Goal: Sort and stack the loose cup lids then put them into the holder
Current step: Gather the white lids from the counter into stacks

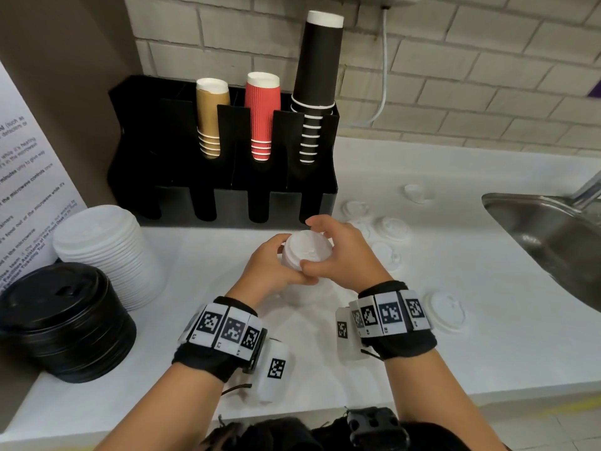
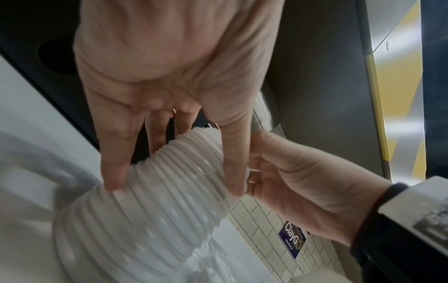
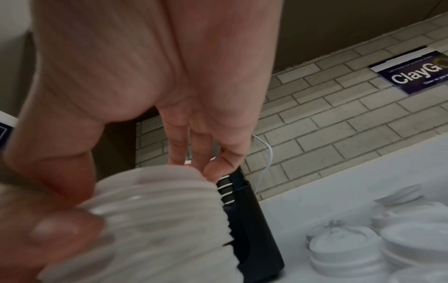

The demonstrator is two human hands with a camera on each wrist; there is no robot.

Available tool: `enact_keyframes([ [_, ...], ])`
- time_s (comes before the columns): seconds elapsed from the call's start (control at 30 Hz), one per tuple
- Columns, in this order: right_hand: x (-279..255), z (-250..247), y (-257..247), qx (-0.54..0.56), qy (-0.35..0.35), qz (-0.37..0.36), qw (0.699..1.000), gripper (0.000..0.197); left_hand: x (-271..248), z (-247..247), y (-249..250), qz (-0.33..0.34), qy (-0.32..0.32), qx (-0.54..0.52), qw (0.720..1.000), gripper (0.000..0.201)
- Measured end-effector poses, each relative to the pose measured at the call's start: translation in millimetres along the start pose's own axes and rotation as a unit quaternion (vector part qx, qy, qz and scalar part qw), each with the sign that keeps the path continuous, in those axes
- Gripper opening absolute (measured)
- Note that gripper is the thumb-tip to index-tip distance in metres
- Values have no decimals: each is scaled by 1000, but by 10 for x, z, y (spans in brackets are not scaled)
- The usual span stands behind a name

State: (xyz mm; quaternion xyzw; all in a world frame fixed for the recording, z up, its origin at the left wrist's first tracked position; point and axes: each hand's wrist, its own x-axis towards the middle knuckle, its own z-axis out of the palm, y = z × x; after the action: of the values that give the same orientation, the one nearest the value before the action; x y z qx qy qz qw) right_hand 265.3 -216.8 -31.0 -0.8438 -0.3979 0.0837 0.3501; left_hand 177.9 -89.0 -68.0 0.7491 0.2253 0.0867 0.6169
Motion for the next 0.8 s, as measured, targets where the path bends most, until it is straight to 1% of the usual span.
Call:
enact_keyframes([
  [0.1,-8,-35,46,21,-9,-10,1000,67,-20,-4,-8,7,0,-9,1000,78],
  [0.17,4,-139,130,62,29,-4,998,54,-34,-10,-13,18,-2,-8,1000,76],
  [0.23,22,-289,253,73,84,37,993,40,-39,-15,-6,22,-5,3,1000,78],
  [0.27,32,-365,327,50,87,65,993,37,-39,-16,-1,21,-8,10,1000,82],
  [0.3,41,-427,403,3,62,96,993,38,-39,-14,3,18,-11,15,1000,88],
  [0.33,47,-467,470,-61,10,129,990,42,-37,-15,6,16,-11,18,1000,92],
  [0.37,46,-481,519,-120,-51,160,978,50,-33,-18,7,18,-11,19,1000,92],
  [0.4,37,-477,554,-161,-106,187,963,58,-29,-22,8,23,-9,20,999,88],
  [0.43,31,-454,572,-181,-142,206,951,64,-26,-26,8,30,-9,22,999,82],
  [0.47,26,-424,583,-187,-162,217,944,68,-26,-29,9,36,-9,24,999,77],
  [0.53,38,-357,593,-202,-179,227,936,71,-28,-35,7,39,-10,23,999,72],
  [0.67,88,-290,592,-252,-192,230,920,69,-51,-41,-6,35,-12,13,999,73],
  [0.8,92,-283,590,-261,-213,231,913,72,-61,-38,-7,33,-17,14,999,74],
])
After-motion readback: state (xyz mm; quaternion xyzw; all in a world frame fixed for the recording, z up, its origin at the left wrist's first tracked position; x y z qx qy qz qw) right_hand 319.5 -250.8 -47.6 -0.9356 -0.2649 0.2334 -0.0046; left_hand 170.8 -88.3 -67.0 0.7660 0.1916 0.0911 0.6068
